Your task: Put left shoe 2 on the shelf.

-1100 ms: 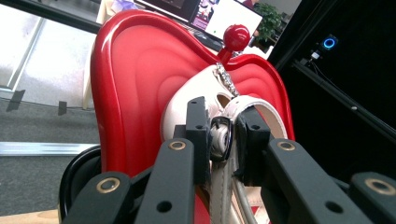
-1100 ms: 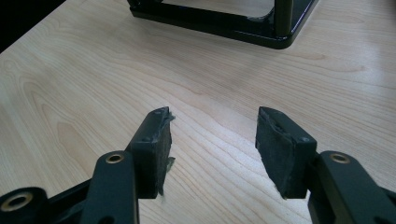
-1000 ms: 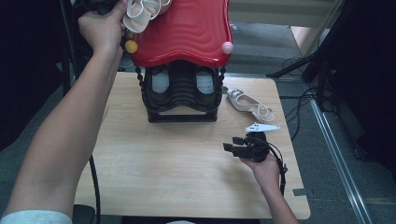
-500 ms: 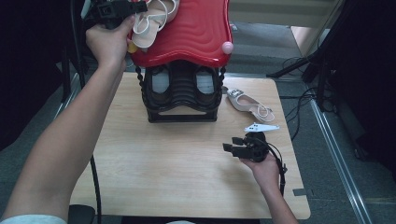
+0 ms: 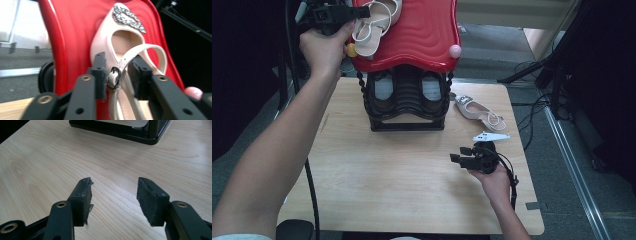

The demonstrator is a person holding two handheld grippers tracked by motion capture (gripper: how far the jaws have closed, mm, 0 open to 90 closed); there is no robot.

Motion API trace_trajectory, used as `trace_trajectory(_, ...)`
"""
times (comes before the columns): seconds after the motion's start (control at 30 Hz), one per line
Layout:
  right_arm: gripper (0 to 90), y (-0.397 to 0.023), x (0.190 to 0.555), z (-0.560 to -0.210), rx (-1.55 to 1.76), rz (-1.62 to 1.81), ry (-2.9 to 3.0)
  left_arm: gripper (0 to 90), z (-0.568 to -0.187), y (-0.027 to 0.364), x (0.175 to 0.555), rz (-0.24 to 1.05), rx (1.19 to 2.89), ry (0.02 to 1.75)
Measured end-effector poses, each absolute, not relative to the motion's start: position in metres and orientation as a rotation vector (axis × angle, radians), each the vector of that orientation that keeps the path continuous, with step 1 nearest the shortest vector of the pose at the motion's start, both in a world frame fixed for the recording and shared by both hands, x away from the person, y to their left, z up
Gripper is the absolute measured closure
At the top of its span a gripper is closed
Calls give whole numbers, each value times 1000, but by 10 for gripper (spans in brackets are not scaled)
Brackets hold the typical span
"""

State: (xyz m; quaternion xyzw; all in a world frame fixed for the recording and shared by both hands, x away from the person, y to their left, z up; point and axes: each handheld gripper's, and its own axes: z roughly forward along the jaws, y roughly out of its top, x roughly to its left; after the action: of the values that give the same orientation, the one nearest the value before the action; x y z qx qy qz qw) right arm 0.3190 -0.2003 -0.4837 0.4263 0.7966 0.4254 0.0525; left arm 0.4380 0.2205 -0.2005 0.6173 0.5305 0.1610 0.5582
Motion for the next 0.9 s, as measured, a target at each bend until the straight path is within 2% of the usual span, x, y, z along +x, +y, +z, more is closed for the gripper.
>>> trace_trajectory(0.33,467,-202,320,-484,1299,1294,2420,547,-186,223,429,406,1492,1211)
trace_trajectory(0.9,467,-205,321,-483,1305,1297,2404,521,-185,256,426,366,1527,1234)
